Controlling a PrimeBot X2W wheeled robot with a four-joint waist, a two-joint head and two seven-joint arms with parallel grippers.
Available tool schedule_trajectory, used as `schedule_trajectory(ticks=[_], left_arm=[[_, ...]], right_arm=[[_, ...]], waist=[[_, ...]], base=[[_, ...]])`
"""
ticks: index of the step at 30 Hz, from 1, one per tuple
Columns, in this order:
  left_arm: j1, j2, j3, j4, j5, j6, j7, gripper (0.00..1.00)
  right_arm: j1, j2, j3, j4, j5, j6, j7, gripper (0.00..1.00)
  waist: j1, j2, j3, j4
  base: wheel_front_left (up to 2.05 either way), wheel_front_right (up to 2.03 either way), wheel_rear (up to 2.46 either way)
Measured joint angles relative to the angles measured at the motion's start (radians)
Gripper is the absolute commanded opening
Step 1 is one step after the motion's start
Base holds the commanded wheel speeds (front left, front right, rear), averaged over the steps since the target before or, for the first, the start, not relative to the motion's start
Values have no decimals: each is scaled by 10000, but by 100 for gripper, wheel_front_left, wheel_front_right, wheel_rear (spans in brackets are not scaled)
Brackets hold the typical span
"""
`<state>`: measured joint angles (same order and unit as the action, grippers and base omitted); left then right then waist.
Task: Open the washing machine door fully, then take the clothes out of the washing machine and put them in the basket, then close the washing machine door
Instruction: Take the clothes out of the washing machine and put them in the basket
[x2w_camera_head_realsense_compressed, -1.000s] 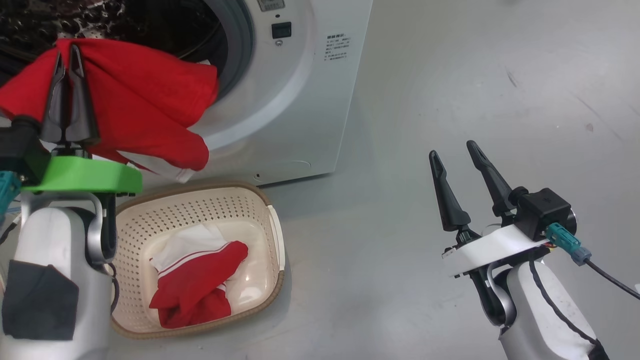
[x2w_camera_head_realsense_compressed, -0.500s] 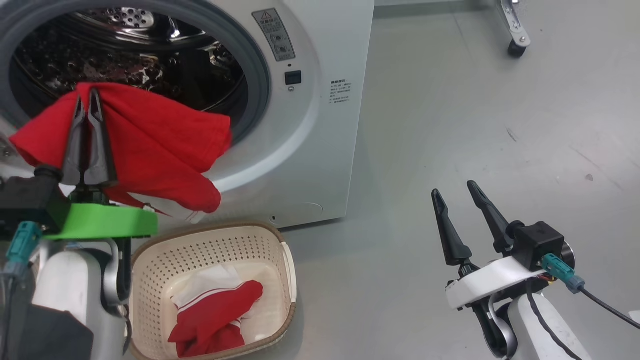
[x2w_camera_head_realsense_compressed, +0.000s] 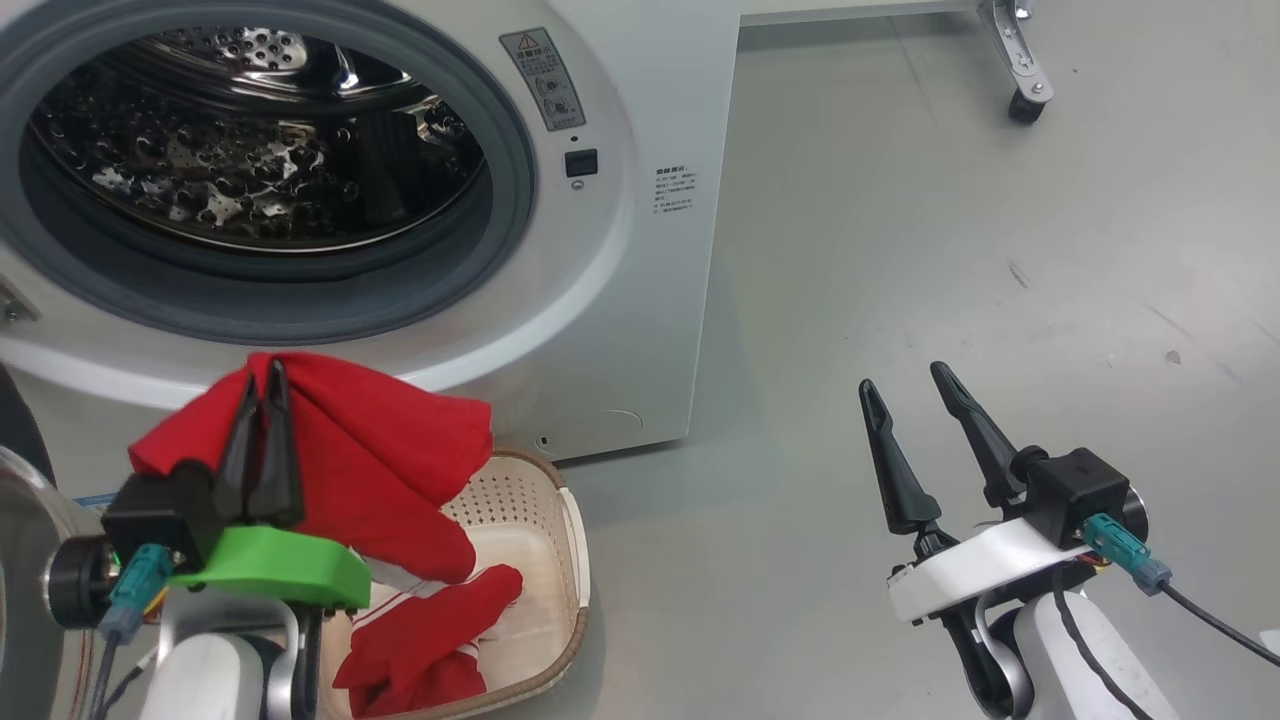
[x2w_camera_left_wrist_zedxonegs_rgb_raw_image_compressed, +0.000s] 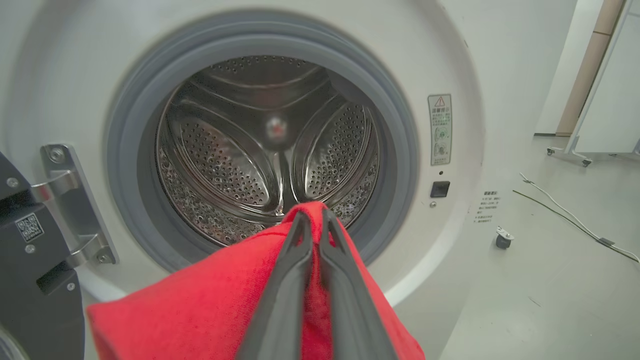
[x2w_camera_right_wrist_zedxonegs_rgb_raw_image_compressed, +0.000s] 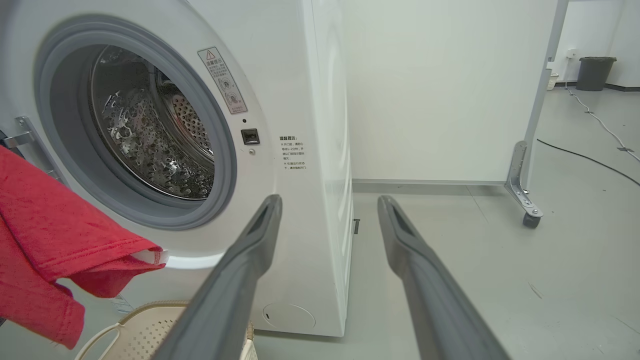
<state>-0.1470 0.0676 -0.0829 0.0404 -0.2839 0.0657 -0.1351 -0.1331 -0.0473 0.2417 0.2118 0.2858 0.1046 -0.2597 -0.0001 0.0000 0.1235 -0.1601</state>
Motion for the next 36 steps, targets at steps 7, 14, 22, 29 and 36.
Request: schedule_trajectory(ticks=[7,14,22,29,36], left_arm=[[769,-157,-405,656,-347,44,512,0],[846,-157,-481,1394,-372,98,520,0],[-59,-117,-320,2385,-382,98,426,0],[-1216,242,-13,3308,-370,54,184,0],[-1946,456,40,4259,-370,-105,197,0]], right_arm=[[-27,0,0,-326,-52,2,0,100],[-374,0,15,-763,-44,73,0,100],[-888,2,182,-1133,163,73,0,100],[-1399,0,328,-1505,416,73,0,100],[-1898,0,447,-1812,654,73,0,100]], waist=[[0,0,533,-136],[0,0,1333,-331],[0,0,2392,-650],[0,0,3512,-1038],[0,0,4520,-1342]], base=[[0,0,0],[0,0,0],[0,0,0],[0,0,0],[0,0,0]])
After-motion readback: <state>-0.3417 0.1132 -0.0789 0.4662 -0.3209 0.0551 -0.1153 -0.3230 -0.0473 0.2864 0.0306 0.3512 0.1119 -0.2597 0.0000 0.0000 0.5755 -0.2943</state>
